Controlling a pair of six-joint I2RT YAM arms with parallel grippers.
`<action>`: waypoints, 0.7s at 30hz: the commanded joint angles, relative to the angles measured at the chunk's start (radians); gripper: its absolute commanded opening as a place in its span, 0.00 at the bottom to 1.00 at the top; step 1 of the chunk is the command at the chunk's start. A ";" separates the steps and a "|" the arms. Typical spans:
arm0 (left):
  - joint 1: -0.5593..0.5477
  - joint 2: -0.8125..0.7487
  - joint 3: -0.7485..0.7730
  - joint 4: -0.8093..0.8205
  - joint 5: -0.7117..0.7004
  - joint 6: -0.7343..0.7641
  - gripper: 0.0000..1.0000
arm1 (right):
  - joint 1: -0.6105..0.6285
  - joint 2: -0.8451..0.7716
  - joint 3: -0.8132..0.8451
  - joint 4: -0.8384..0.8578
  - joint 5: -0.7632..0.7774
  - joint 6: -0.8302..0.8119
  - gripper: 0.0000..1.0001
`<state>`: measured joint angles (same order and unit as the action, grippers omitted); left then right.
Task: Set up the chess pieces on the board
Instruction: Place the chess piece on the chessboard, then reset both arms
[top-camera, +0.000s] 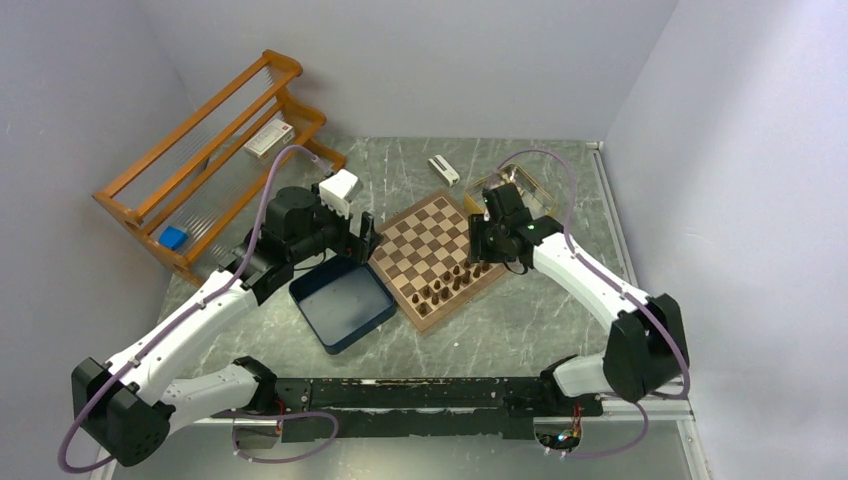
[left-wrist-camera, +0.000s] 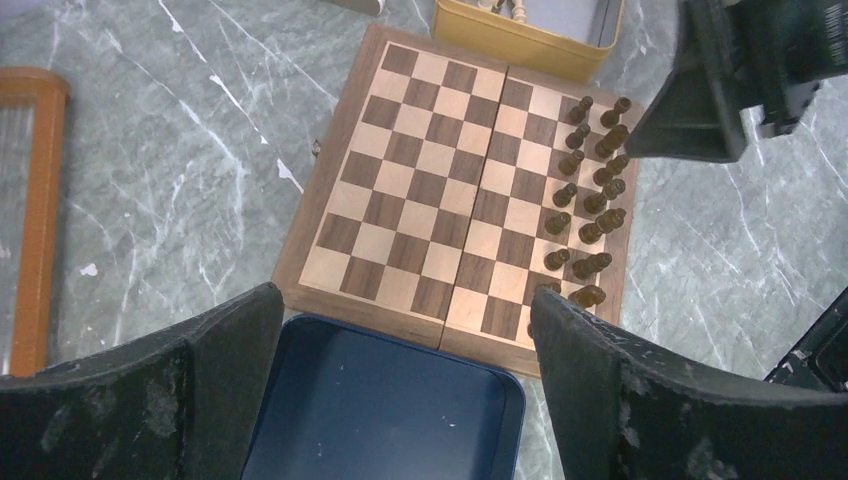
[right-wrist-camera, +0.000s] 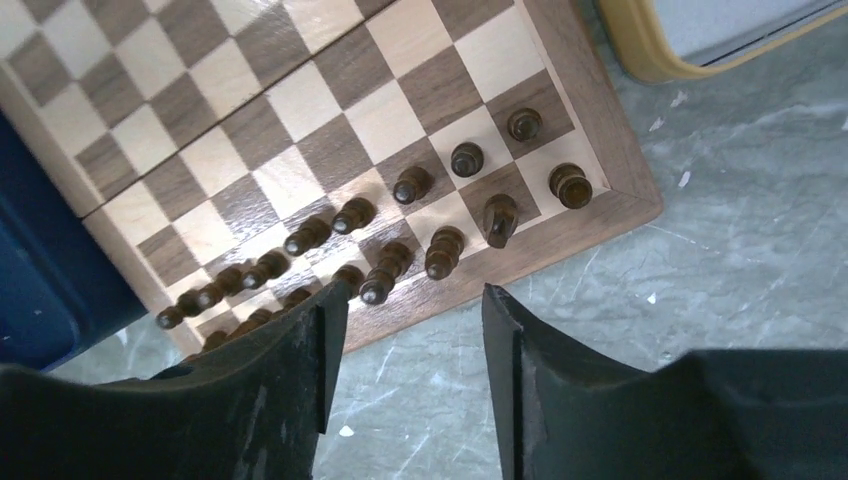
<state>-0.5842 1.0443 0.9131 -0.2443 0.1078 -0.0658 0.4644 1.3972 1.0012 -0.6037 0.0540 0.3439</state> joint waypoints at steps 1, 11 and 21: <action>0.003 0.023 0.021 0.012 0.019 -0.043 0.98 | -0.009 -0.130 0.025 0.013 -0.018 0.025 0.62; 0.003 0.044 0.119 0.041 0.247 -0.238 0.98 | -0.009 -0.426 -0.073 0.171 -0.090 0.122 1.00; 0.003 -0.032 0.060 0.078 0.269 -0.320 0.98 | -0.009 -0.595 -0.172 0.177 0.090 0.247 1.00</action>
<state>-0.5842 1.0649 0.9989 -0.2134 0.3534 -0.3420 0.4610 0.8421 0.8505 -0.4393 0.0631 0.5442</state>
